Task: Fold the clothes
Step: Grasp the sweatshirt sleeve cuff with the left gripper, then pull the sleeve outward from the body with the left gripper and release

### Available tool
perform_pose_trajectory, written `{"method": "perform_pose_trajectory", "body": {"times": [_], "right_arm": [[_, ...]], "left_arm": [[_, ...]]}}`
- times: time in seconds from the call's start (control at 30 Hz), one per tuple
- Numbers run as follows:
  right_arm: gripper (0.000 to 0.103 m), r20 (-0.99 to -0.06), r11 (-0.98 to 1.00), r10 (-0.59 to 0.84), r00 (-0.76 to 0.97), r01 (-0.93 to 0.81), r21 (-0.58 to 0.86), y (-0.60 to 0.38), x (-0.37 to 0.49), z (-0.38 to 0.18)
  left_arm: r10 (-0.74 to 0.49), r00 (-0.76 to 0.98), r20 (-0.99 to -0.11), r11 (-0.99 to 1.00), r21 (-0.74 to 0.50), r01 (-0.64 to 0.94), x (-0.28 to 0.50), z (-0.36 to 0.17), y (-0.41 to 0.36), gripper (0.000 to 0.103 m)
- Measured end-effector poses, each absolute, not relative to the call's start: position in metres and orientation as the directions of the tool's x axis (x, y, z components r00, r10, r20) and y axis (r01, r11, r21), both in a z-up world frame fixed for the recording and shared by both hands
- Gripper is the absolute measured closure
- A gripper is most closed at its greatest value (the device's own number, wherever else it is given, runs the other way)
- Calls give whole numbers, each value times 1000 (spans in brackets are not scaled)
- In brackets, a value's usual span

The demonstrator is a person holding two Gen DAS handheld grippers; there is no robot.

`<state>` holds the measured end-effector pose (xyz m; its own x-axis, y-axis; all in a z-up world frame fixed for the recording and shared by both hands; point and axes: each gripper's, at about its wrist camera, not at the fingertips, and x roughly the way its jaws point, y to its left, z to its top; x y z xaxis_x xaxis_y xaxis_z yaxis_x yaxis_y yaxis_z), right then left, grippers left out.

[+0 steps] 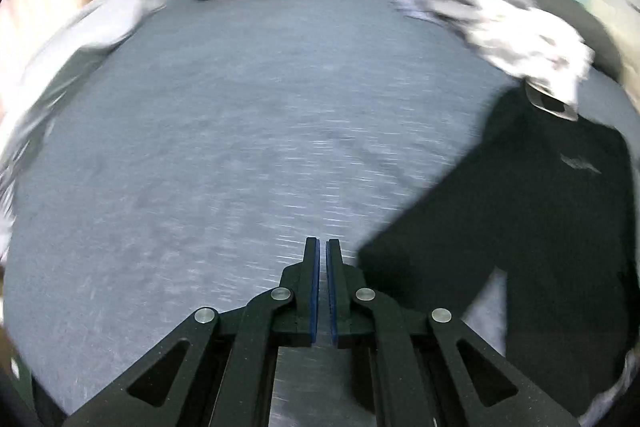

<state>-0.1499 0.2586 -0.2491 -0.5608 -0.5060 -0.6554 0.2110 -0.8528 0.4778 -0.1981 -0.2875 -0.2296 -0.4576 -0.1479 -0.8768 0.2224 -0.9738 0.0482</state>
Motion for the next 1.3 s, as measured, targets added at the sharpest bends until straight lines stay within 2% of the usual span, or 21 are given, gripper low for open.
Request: {"method": "perform_pose_trajectory", "body": {"times": [0.1, 0.17, 0.23, 0.3, 0.37, 0.5, 0.87, 1.03, 1.07, 1.1, 1.2, 1.23, 1.3], "right_arm": [[57, -658, -852, -510, -554, 215, 478, 256, -151, -251], [57, -658, -852, -510, -555, 220, 475, 255, -151, -250], [57, -657, -852, -509, -557, 219, 475, 255, -151, -250], [57, -655, -851, -510, -557, 218, 477, 255, -151, -250], [57, -653, -850, -512, -558, 219, 479, 255, -149, -249], [57, -647, -847, -517, -561, 225, 482, 254, -147, -246], [57, -638, -839, -525, -563, 218, 498, 259, -146, -244], [57, -635, -838, -525, -567, 213, 502, 261, -147, -242], [57, -634, -838, -524, -568, 213, 502, 261, -147, -242], [57, -634, -838, -524, -568, 212, 502, 261, -147, -242], [57, -636, -839, -522, -568, 210, 502, 261, -147, -242], [57, -637, -840, -521, -568, 209, 501, 261, -147, -242], [57, -638, -840, -520, -568, 207, 501, 261, -146, -242]], "left_arm": [[-117, -477, -871, -965, -13, 261, -191, -231, -294, 90], [-87, -483, -871, -976, -23, 216, -185, -231, -283, 86], [-65, -469, -881, -986, -15, 165, -176, -236, -268, 70], [-44, -457, -888, -989, -27, 147, -168, -242, -257, 45], [-20, -444, -896, -990, -46, 136, -160, -249, -246, 38], [31, -394, -918, -996, -60, 61, -146, -268, -210, 37], [-15, -301, -953, -987, 63, -148, -113, -307, -141, 37], [-13, -289, -957, -975, 75, -207, -105, -313, -132, 41], [-11, -290, -957, -973, 77, -217, -103, -314, -131, 48], [-16, -292, -956, -970, 85, -226, -101, -314, -130, 62], [0, -301, -954, -970, 73, -230, -100, -312, -136, 89], [10, -315, -949, -974, 63, -219, -99, -307, -139, 95], [14, -363, -932, -979, 62, -196, -97, -291, -147, 95]]}}
